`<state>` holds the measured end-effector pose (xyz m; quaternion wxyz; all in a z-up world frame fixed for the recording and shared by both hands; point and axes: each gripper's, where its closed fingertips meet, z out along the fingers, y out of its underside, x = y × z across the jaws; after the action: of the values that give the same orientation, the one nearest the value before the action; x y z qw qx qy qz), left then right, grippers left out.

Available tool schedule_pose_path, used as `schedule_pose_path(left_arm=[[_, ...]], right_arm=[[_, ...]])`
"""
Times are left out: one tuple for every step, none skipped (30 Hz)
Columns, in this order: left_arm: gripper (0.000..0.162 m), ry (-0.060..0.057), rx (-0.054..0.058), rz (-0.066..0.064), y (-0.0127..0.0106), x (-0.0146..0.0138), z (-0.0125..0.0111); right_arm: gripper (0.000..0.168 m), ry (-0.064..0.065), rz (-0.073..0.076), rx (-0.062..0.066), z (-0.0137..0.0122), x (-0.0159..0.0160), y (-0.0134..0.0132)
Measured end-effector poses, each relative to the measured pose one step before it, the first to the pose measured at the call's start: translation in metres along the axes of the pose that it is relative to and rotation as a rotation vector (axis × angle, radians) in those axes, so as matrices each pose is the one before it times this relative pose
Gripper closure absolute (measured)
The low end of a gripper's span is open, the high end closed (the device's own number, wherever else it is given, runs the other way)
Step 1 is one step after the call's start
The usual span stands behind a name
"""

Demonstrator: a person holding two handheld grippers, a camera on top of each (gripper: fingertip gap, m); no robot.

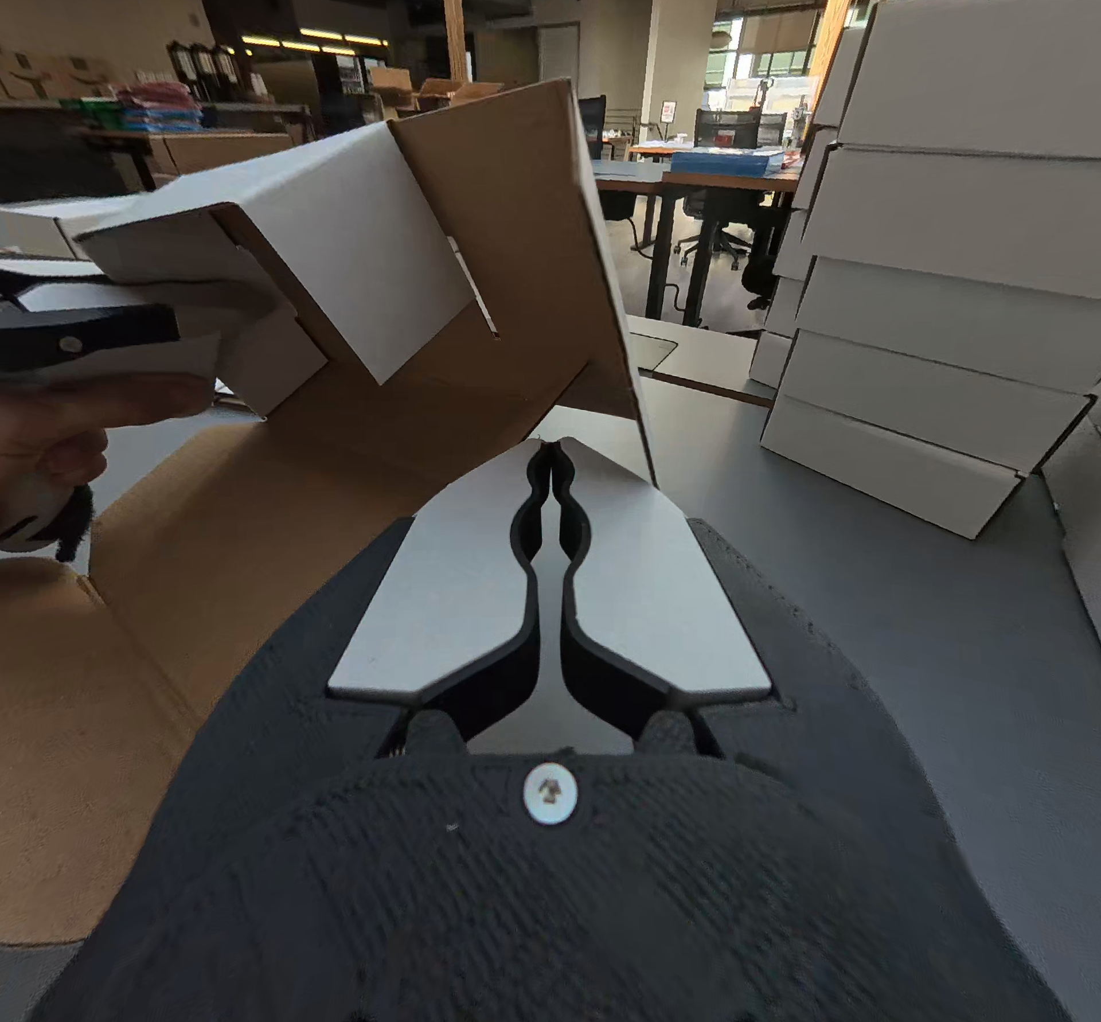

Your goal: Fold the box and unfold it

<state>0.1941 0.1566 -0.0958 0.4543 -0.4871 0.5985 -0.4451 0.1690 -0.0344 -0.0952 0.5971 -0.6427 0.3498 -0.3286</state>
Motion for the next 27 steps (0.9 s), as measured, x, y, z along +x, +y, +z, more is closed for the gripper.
schedule_pose_path(left_arm=[[0.154, 0.0046, -0.0029, -0.0192, -0.00008, 0.00088, 0.00000], [0.155, 0.0093, -0.0045, -0.0256, -0.00013, 0.00150, 0.00018], [0.155, 0.0064, -0.0070, -0.0191, -0.00025, 0.00162, 0.00022], [0.155, -0.0008, -0.0059, -0.0139, -0.00037, 0.00118, 0.00000], [0.156, -0.0004, -0.0022, -0.0113, -0.00085, 0.00109, -0.00016], [0.156, 0.0002, -0.0055, -0.0146, -0.00048, 0.00090, -0.00015], [0.156, 0.0001, -0.0080, -0.0096, 0.00008, 0.00071, 0.00004], [0.156, -0.0019, -0.0020, -0.0073, -0.00028, 0.00006, -0.00008], [0.156, -0.0035, -0.0021, -0.0018, -0.00016, -0.00014, -0.00003], [0.156, -0.0023, -0.0015, -0.0012, -0.00002, -0.00002, -0.00004], [0.157, 0.0018, -0.0003, -0.0043, -0.00001, 0.00036, -0.00026], [0.156, 0.0029, -0.0003, -0.0068, 0.00011, 0.00039, -0.00036], [0.156, -0.0014, -0.0027, -0.0032, 0.00025, -0.00054, -0.00028], [0.156, -0.0017, -0.0008, -0.0005, 0.00007, -0.00065, -0.00042], [0.155, 0.0053, -0.0019, -0.0078, -0.00022, -0.00003, -0.00049], [0.155, 0.0081, -0.0043, -0.0122, -0.00023, 0.00023, -0.00037], [0.154, 0.0032, -0.0024, -0.0052, -0.00046, -0.00020, -0.00017], [0.154, 0.0014, -0.0011, -0.0036, -0.00051, -0.00014, -0.00010], [0.153, 0.0062, -0.0017, -0.0099, -0.00021, 0.00030, 0.00004], [0.153, 0.0115, -0.0010, -0.0200, -0.00030, 0.00070, 0.00006], [0.154, 0.0110, 0.0002, -0.0219, -0.00054, 0.00048, 0.00009], [0.154, 0.0061, -0.0034, -0.0115, 0.00009, -0.00005, 0.00028], [0.154, -0.0007, -0.0049, -0.0007, 0.00062, -0.00064, 0.00020], [0.154, 0.0004, -0.0057, 0.0032, 0.00113, -0.00010, 0.00013], [0.154, 0.0063, -0.0072, -0.0001, 0.00186, 0.00125, 0.00012], [0.155, 0.0037, -0.0074, 0.0019, 0.00241, 0.00147, 0.00047], [0.155, -0.0038, -0.0058, 0.0083, 0.00228, 0.00084, 0.00064]], right_arm=[[0.168, 0.0194, -0.0478, -0.0237, -0.00014, -0.00012, 0.00107], [0.168, 0.0311, -0.0552, -0.0093, -0.00032, 0.00065, -0.00027], [0.168, 0.0318, -0.0609, -0.0063, 0.00037, -0.00018, -0.00001], [0.168, 0.0299, -0.0588, -0.0078, 0.00093, -0.00122, 0.00068], [0.168, 0.0179, -0.0607, -0.0037, 0.00085, -0.00371, 0.00011], [0.168, 0.0198, -0.0632, -0.0029, 0.00028, -0.00449, -0.00045], [0.168, 0.0330, -0.0804, -0.0097, 0.00009, -0.00364, -0.00030], [0.168, 0.0366, -0.0958, -0.0093, 0.00032, -0.00359, -0.00091], [0.168, 0.0352, -0.1024, -0.0163, 0.00058, -0.00352, -0.00075], [0.168, 0.0300, -0.1012, -0.0135, 0.00087, -0.00379, -0.00165], [0.168, 0.0197, -0.0896, -0.0027, 0.00086, -0.00437, -0.00339], [0.168, 0.0105, -0.0729, -0.0027, 0.00119, -0.00455, -0.00324], [0.168, -0.0006, -0.0595, -0.0055, 0.00186, -0.00522, -0.00240], [0.168, -0.0106, -0.0463, -0.0094, 0.00246, -0.00622, -0.00094], [0.168, -0.0146, -0.0431, -0.0044, 0.00271, -0.00694, -0.00091], [0.168, -0.0153, -0.0469, -0.0066, 0.00249, -0.00678, -0.00039], [0.168, -0.0159, -0.0423, -0.0064, 0.00197, -0.00620, -0.00114], [0.168, -0.0233, -0.0369, -0.0019, 0.00149, -0.00644, -0.00277], [0.168, -0.0192, -0.0346, -0.0030, 0.00115, -0.00524, -0.00321], [0.168, -0.0134, -0.0345, -0.0082, 0.00097, -0.00423, -0.00283], [0.168, -0.0174, -0.0350, -0.0100, 0.00124, -0.00484, -0.00217], [0.168, -0.0160, -0.0275, -0.0086, 0.00155, -0.00485, -0.00201], [0.168, -0.0065, -0.0245, -0.0068, 0.00137, -0.00322, -0.00176], [0.168, -0.0045, -0.0256, -0.0121, 0.00118, -0.00273, -0.00064], [0.168, -0.0075, -0.0140, -0.0304, 0.00068, -0.00224, 0.00137], [0.168, -0.0232, -0.0104, -0.0357, 0.00024, -0.00392, 0.00138], [0.167, -0.0246, -0.0114, -0.0278, 0.00033, -0.00402, 0.00050]])
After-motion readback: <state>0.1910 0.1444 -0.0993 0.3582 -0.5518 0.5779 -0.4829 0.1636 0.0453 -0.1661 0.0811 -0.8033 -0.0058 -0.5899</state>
